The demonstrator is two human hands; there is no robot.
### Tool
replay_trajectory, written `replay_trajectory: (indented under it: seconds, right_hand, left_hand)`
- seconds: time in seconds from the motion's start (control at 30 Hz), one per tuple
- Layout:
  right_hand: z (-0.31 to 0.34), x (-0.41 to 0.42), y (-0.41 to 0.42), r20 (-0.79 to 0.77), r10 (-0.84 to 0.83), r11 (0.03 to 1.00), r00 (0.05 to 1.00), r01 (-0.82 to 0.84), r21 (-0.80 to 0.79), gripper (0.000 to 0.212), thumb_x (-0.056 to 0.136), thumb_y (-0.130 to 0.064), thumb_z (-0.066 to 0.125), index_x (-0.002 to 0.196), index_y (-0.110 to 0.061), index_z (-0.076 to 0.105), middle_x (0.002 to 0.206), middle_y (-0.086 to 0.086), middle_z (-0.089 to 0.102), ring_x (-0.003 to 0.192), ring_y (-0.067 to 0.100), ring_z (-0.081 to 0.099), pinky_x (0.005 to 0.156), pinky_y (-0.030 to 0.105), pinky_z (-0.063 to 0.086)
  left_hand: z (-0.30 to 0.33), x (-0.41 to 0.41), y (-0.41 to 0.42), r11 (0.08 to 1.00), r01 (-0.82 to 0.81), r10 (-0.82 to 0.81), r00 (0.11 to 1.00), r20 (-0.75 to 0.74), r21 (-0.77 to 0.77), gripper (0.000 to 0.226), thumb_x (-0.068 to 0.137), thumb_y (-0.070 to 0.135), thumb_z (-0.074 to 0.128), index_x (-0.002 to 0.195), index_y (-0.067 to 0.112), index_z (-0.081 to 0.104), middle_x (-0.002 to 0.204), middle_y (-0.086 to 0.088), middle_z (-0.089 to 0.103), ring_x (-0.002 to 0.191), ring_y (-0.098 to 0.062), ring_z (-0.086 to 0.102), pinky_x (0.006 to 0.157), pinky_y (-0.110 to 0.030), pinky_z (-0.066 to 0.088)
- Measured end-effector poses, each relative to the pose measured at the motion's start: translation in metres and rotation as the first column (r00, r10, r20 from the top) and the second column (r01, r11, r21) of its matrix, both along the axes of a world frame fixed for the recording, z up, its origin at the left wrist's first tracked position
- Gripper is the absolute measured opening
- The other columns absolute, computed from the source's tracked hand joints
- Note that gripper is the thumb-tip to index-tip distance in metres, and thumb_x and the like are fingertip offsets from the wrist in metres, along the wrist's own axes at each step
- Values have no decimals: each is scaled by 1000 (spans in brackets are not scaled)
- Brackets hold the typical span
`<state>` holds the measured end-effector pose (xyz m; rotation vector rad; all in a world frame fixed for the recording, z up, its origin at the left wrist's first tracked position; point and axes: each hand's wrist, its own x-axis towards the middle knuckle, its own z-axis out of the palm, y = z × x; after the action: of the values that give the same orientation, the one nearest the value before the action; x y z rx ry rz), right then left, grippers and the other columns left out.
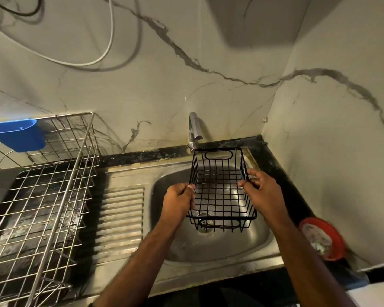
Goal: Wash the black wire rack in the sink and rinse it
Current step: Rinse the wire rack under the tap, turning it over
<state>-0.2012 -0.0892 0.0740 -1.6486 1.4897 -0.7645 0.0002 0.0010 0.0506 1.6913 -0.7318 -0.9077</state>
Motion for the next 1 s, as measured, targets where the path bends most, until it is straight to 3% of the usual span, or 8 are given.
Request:
replay_trajectory:
  seconds: [0.27, 0.4, 0.5, 0.67, 0.77, 0.83, 0.9, 1.0]
  right_hand:
    - [-1, 3, 1, -36, 27, 999, 999, -28, -36, 52, 93, -33, 69, 141, -21, 55, 123, 4, 71, 95, 9, 65, 65, 13, 43]
    - [1, 9, 2, -33, 38, 999, 999, -39, -29, 50, 94, -30, 69, 141, -21, 55, 115, 0, 72, 79, 0, 64, 58, 11, 46]
    - [1, 14, 2, -19, 62, 998, 998, -62, -12, 51, 94, -31, 69, 142, -23, 54, 126, 4, 70, 89, 4, 65, 61, 11, 43]
    - [2, 21, 7, -51, 113, 993, 992, -115, -18, 52, 96, -33, 66, 145, -24, 50, 130, 4, 67, 99, 8, 65, 61, 8, 36]
    - [1, 25, 11, -58, 128, 991, 990, -130, -36, 52, 95, -34, 67, 144, -25, 51, 130, 4, 68, 113, 15, 66, 70, 13, 43]
    - [0, 28, 14, -50, 133, 990, 990, -135, -47, 52, 94, -35, 67, 144, -26, 52, 129, 4, 68, 115, 17, 65, 86, 28, 54]
    - [-1, 30, 15, -53, 147, 987, 988, -150, -62, 52, 95, -35, 67, 143, -25, 53, 128, 5, 69, 114, 18, 66, 94, 37, 55]
    - [-2, 34, 14, -50, 165, 983, 985, -169, -73, 51, 95, -32, 66, 143, -24, 52, 129, 3, 68, 116, 16, 65, 94, 30, 52]
  left_hand:
    - [-3, 2, 4, 1000, -9, 9, 1000, -13, 12, 23, 105, 14, 51, 97, 8, 72, 63, 3, 61, 55, -14, 55, 66, -37, 50]
    - [-4, 7, 7, 999, -37, 37, 999, 5, 26, 24, 102, 17, 57, 86, 6, 71, 59, 1, 61, 57, -18, 55, 66, -39, 52]
    - [-4, 10, 10, 997, -79, 80, 997, -5, 26, 27, 100, 21, 60, 83, 2, 69, 57, -1, 60, 58, -23, 54, 65, -40, 51]
    - [-1, 15, 17, 986, -167, 164, 975, -146, -9, 35, 107, 26, 50, 91, 3, 71, 60, 1, 57, 52, -14, 52, 58, -32, 47]
    - [-3, 21, 21, 982, -190, 183, 961, -206, -11, 41, 108, 33, 45, 95, 3, 70, 61, 1, 57, 51, -11, 50, 52, -27, 45]
    - [-4, 24, 23, 980, -200, 193, 958, -211, -12, 43, 108, 35, 45, 96, 2, 69, 62, 1, 57, 50, -11, 50, 51, -26, 45]
    - [-4, 26, 26, 979, -201, 195, 960, -202, -10, 44, 108, 36, 45, 95, 2, 69, 61, 1, 58, 49, -11, 50, 50, -25, 45]
    - [-3, 28, 29, 980, -199, 194, 963, -189, -9, 43, 108, 34, 45, 93, 2, 69, 60, 1, 58, 49, -12, 50, 50, -25, 46]
